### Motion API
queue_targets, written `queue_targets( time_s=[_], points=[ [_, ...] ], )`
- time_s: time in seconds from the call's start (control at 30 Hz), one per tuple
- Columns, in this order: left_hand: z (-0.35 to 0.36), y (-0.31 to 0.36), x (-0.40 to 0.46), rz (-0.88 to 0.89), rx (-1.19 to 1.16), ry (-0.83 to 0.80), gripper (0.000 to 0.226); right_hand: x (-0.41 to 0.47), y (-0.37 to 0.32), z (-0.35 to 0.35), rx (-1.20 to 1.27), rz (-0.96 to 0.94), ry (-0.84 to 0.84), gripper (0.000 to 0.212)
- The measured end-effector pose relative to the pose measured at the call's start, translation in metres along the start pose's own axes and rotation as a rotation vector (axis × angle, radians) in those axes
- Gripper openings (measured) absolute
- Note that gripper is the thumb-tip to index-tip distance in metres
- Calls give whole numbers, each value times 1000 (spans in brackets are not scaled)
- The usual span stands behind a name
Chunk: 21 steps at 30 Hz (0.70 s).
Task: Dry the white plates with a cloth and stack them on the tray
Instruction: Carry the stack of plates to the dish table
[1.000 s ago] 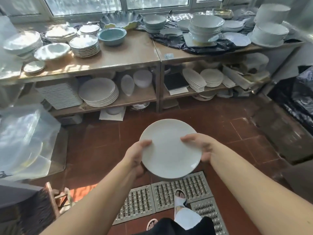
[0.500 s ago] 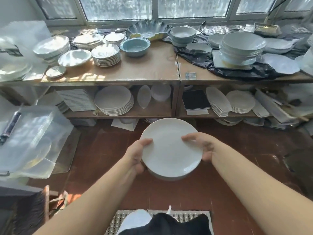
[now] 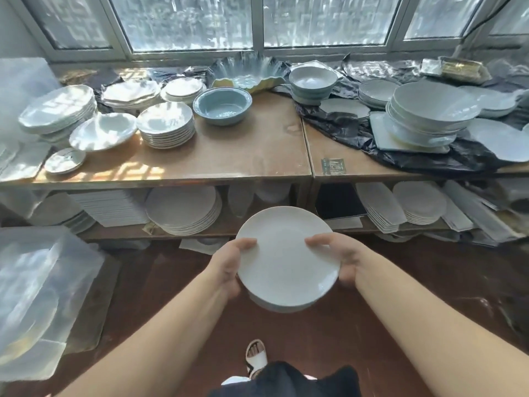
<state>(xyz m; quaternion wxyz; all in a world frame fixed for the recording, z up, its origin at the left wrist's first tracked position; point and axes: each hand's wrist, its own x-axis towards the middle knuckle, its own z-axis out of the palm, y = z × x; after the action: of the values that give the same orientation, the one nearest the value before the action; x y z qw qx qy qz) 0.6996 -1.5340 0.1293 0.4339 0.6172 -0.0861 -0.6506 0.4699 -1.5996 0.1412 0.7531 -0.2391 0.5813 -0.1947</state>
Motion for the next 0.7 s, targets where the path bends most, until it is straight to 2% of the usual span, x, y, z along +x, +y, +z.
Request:
queue_targets(
  time_s=[0.17,0.43,0.7],
  points=[
    [16,67,53,-36,34,-50,44,38,-55,8,80,-45,-2,28],
    [65,133,137,-75,24,-95,44,112,-145,-6,92,-34,26,29],
    [132,193,215,-43,-19,-33,36,203,-246,-45,58,-26,-41,38]
  ],
)
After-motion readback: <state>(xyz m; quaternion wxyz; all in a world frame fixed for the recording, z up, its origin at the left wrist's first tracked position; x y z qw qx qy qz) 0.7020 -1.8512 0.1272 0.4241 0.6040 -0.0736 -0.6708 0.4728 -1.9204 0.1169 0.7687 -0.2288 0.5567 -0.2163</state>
